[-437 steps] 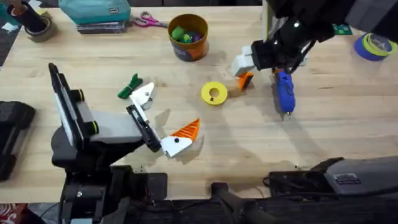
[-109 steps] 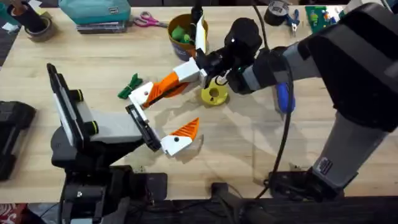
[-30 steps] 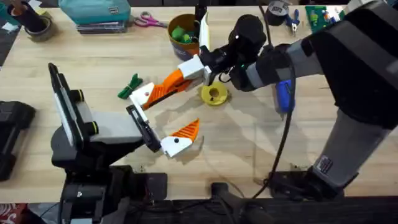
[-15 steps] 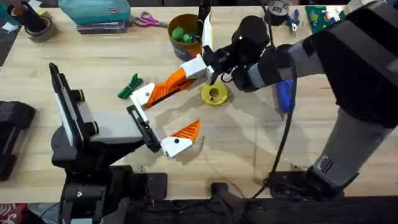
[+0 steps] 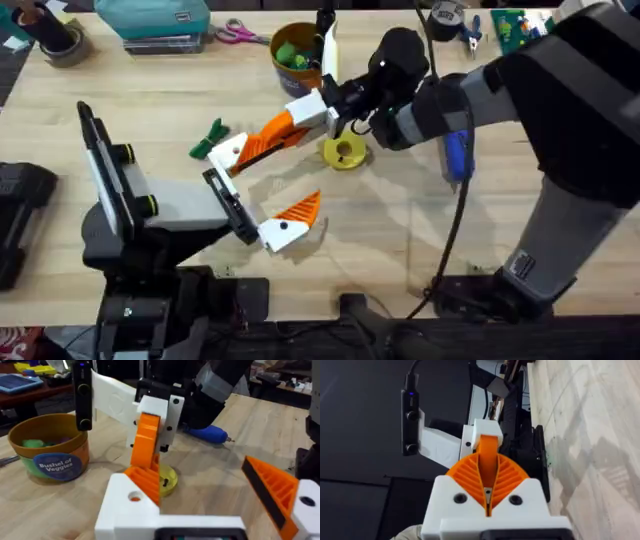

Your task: Pick up the gripper from the table and insert it into the empty holder that is missing its gripper. Then pick up a screw, insert it into the mounting hole, and use the screwdriver to tighten it. Finally, clean up the table by picking up the vegetable and placing it into the bucket.

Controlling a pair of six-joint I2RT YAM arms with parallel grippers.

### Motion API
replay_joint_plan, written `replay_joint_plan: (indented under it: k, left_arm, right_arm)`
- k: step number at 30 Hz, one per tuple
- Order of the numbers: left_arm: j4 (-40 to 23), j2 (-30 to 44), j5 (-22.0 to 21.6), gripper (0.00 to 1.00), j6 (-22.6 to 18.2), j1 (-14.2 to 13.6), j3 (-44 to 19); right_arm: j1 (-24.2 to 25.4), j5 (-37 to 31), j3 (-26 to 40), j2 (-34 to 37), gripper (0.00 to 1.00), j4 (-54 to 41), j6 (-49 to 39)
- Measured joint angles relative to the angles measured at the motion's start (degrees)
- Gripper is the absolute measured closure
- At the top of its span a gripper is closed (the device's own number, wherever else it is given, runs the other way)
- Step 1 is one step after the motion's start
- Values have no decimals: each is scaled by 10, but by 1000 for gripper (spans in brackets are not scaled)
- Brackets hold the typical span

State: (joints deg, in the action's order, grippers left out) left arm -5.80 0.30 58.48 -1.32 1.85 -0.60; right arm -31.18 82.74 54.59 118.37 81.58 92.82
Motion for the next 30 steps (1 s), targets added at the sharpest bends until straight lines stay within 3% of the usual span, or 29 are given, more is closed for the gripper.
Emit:
replay_joint_plan:
  k: [16,17,20,21,30]
  left_arm:
    - [0,0,0,15,0,0,0]
    - [0,0,3,15,1,0,0]
    - [-1,0,3,15,1,0,0]
    - [0,0,3,15,1,0,0]
    - [-1,0,3,15,1,0,0]
  right_arm:
    - [0,0,0,0,972,-1,1]
    - [-3,-2,0,0,583,1,2]
    - [-7,-4,0,0,120,1,2]
    - [-8,-4,0,0,37,2,1]
    - [-6,-4,0,0,7,1,2]
